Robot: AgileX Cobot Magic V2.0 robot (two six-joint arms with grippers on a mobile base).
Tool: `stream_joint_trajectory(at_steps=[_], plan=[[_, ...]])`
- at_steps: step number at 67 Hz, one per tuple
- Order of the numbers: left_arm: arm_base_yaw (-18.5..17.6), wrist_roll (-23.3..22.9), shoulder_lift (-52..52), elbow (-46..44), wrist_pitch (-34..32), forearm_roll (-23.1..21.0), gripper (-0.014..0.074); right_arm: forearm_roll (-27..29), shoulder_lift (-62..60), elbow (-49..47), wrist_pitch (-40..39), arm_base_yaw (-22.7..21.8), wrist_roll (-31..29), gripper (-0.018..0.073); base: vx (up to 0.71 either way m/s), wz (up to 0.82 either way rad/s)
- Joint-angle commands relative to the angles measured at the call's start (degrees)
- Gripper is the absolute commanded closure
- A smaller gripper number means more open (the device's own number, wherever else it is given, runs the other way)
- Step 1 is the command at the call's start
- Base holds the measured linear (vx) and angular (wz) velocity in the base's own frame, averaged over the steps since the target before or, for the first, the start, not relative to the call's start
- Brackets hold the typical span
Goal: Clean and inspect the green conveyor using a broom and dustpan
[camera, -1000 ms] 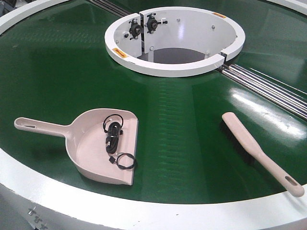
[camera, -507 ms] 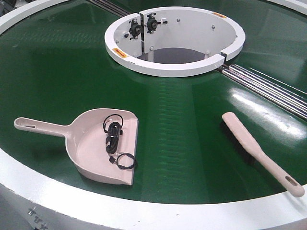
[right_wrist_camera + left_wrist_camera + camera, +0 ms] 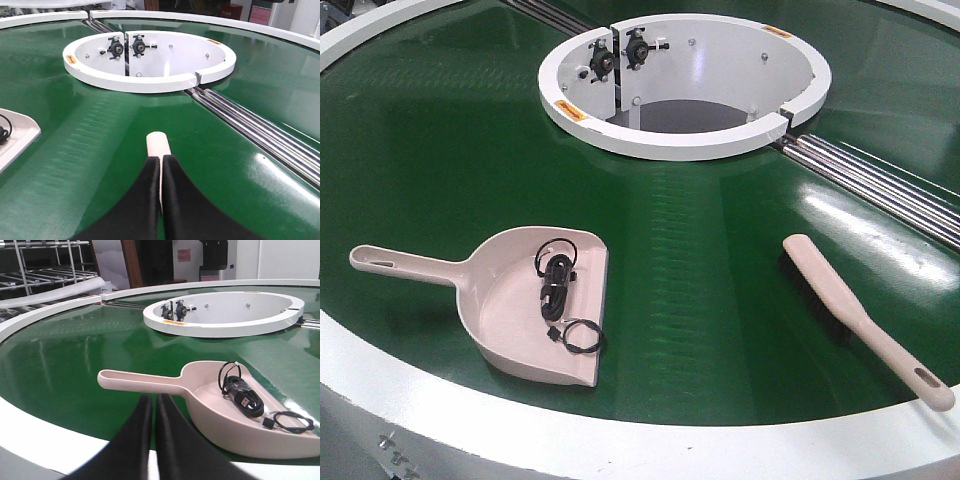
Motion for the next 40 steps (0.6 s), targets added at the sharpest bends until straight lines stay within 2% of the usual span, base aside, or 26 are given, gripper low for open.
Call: stream_joint_trajectory(at_steps=[1, 40], plan=[[0.04, -0.70, -0.85, 0.53, -4.06, -0.58, 0.0604, -0.06, 0.97, -1.48, -4.54, -0.10, -0.26, 0.0568, 0.00, 0.00], [0.04, -0.70, -0.85, 0.53, -4.06, -0.58, 0.0604, -1.04, -0.14, -0.70, -5.10, -0.10, -0.35, 0.0568, 0.00, 0.00]])
